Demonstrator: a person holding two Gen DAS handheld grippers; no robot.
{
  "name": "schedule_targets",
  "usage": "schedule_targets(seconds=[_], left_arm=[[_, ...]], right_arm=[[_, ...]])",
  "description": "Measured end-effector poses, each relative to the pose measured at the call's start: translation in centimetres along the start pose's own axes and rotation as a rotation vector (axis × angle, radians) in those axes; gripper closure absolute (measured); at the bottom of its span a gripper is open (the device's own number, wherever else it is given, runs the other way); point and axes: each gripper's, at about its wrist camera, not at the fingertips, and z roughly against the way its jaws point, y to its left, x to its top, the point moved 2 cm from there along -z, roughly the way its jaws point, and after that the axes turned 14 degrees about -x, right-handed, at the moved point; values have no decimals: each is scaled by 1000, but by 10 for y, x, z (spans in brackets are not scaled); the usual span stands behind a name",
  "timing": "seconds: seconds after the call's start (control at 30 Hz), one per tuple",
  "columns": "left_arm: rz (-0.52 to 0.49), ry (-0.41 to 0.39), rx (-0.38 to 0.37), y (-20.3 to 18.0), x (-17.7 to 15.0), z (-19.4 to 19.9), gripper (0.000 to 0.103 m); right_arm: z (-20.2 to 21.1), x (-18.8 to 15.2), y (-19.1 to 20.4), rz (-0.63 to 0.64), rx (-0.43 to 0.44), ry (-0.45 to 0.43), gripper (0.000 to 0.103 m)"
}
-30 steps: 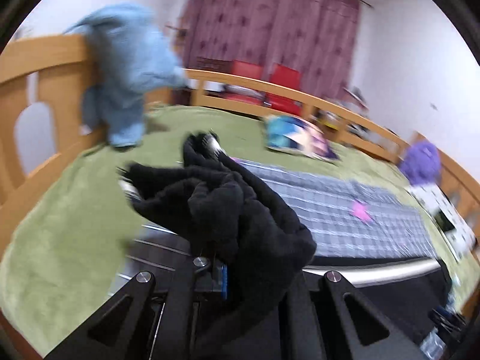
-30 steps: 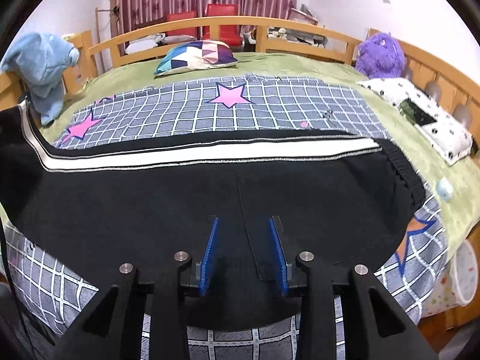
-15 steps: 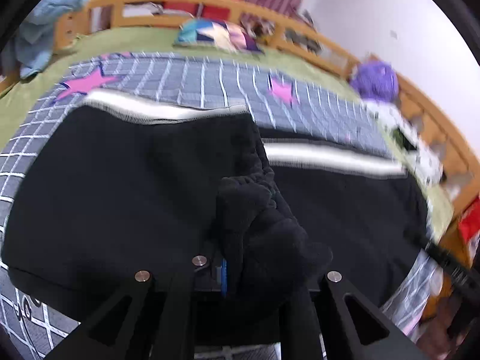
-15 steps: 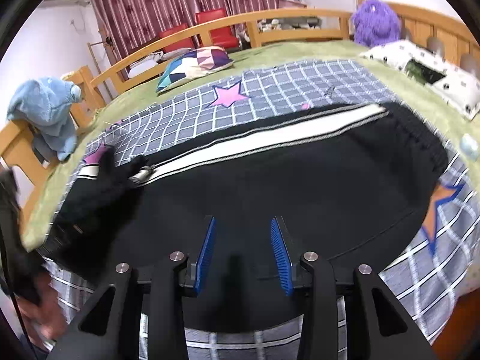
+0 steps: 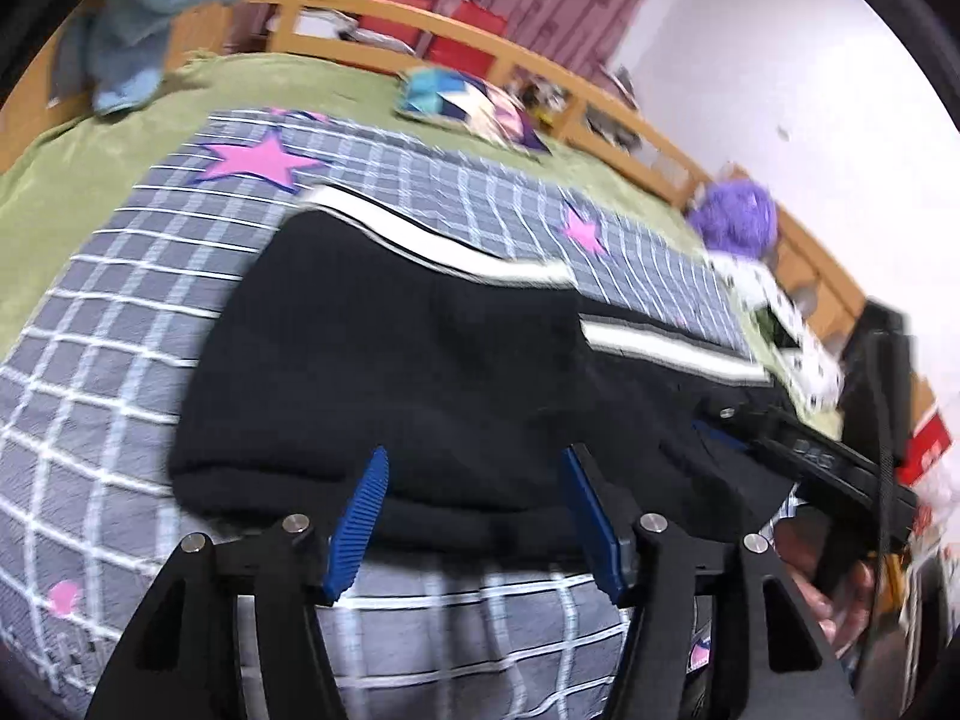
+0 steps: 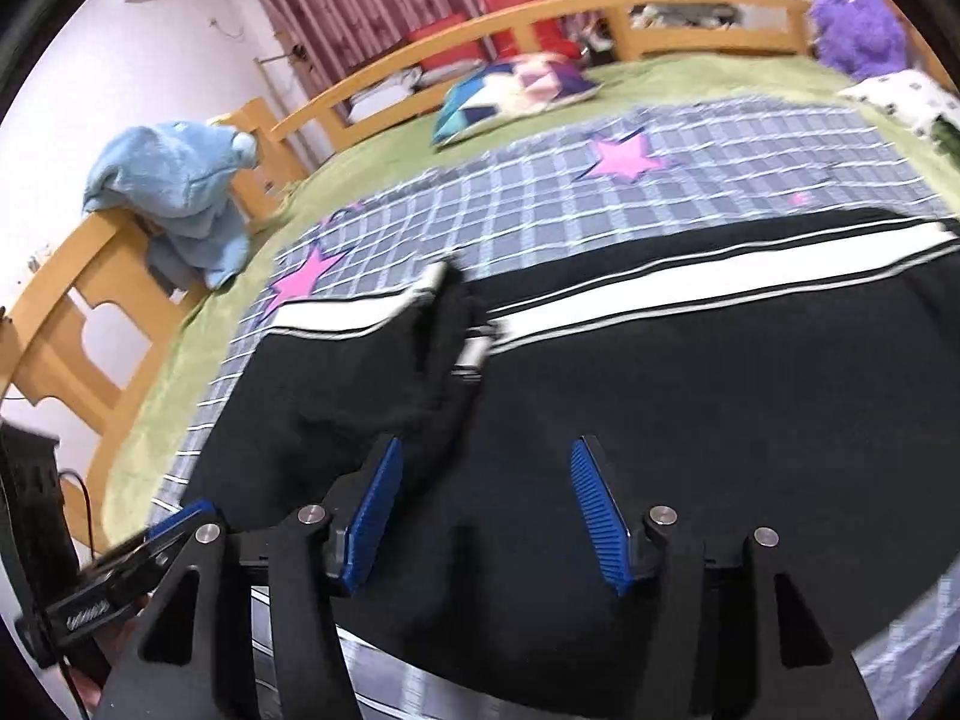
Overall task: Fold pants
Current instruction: 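Pinch the fabric at the white stripe with the right gripper and fold it over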
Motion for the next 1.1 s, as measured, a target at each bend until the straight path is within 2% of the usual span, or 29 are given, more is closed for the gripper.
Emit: schedule_targets(seconds=[0.03,0.1,0.17,0.27,0.33,0.37,0.4,0.47,0.53,0.63,0.67,0.73,0.8,0.83,0.87,1.0,1.07,1.1], left_arm=[[7,-15,-9,5,0,7,39],[25,-49,2,18,1,22,38],[43,-92,26,31,4,36,38],[86,-115,44,50,7,44,38],[117,-126,37,61,7,47,38],[128,-128,34,65,7,48,38],[140,-132,34,69,7,48,38],[162,-136,34,76,7,50,38],[178,-145,26,80,6,52,38],[195,-154,17,85,6,52,38],[201,-148,9,86,6,50,38],[207,-127,-4,84,6,43,38],[195,-114,-4,80,6,40,38],[182,-110,-1,77,6,38,38],[176,-108,2,75,6,37,38],[174,-87,2,71,4,27,38],[177,-69,-1,69,3,21,38],[175,-62,0,68,3,18,38]], right_arm=[[-7,2,8,-5,20,20,45],[-21,4,21,-13,35,54,42],[-34,5,27,-16,11,76,38],[-71,-1,40,11,-79,155,40],[-83,-7,47,37,-76,188,61],[-82,-8,55,86,-52,173,82],[-80,-7,60,131,-41,168,87],[-56,8,55,141,-49,69,91],[-29,29,29,52,-26,-9,91],[-10,42,-12,-20,-122,-56,90],[-14,40,-20,-12,-137,-29,89],[-38,25,-32,7,-143,91,84],[-54,8,-34,41,-168,159,74],[-57,-2,-33,86,-184,172,73],[-55,-6,-35,102,-185,165,71],[-16,-14,-36,97,-174,38,59],[-9,-18,-29,114,-166,2,58],[-10,-18,-28,126,-164,1,61]])
